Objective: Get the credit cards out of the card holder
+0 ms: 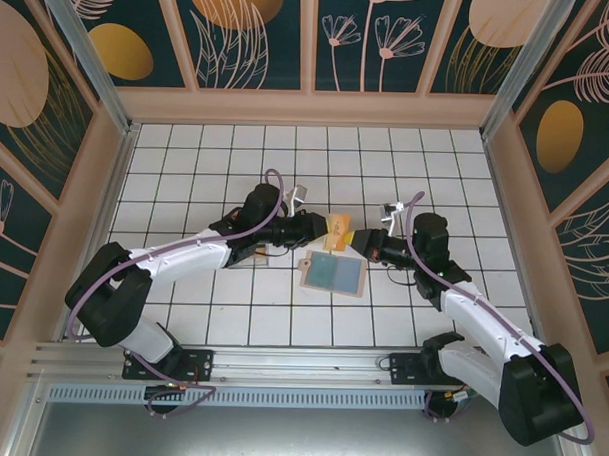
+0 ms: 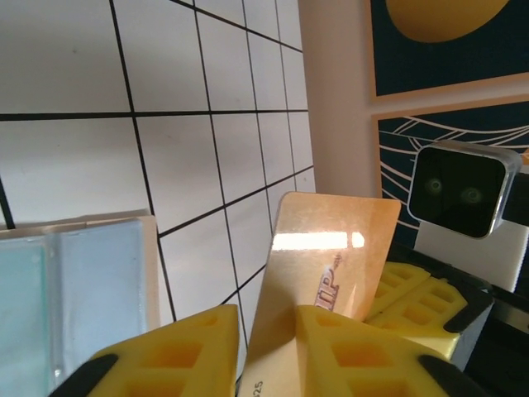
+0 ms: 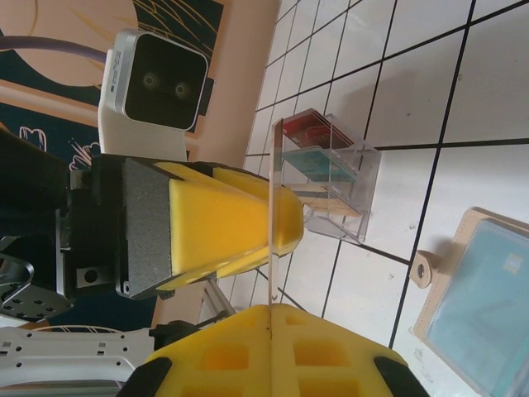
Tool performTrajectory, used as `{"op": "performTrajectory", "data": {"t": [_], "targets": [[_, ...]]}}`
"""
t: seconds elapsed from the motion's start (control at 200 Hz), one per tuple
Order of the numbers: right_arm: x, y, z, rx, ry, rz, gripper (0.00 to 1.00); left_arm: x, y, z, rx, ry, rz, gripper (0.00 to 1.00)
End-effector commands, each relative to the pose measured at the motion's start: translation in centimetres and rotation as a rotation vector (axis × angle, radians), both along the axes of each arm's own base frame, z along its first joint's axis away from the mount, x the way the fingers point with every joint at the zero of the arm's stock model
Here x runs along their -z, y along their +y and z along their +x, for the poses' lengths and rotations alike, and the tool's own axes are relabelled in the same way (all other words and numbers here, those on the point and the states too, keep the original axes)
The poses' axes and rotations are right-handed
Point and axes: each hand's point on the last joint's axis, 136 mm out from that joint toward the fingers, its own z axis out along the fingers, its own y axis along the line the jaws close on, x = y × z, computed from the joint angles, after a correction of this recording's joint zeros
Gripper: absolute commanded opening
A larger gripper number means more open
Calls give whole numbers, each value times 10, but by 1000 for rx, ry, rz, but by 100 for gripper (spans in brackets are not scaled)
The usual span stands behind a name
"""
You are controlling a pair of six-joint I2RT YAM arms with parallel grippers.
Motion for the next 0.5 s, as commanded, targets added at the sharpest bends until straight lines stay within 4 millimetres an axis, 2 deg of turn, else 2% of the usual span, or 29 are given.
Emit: {"op": "performTrajectory", "data": {"t": [0.0, 0.24, 0.27, 0.335, 0.415, 0.49], "targets": [[-10, 3, -1, -28, -42, 33, 0, -19, -3, -6, 31, -28, -76, 22], [7, 0, 1, -6, -15, -5, 0, -29, 1, -7, 22, -51, -95, 8], [9, -1, 1, -3, -11, -11, 5, -30, 1, -8, 23, -53, -94, 5], [15, -2, 2, 2, 1, -26, 26, -30, 2, -8, 19, -58, -86, 2], [20, -4, 3, 17, 8, -51, 30, -28, 5, -8, 15, -65, -67, 0], [24, -7, 5, 38, 16, -72, 59, -24, 8, -8, 12, -75, -34, 0]]}}
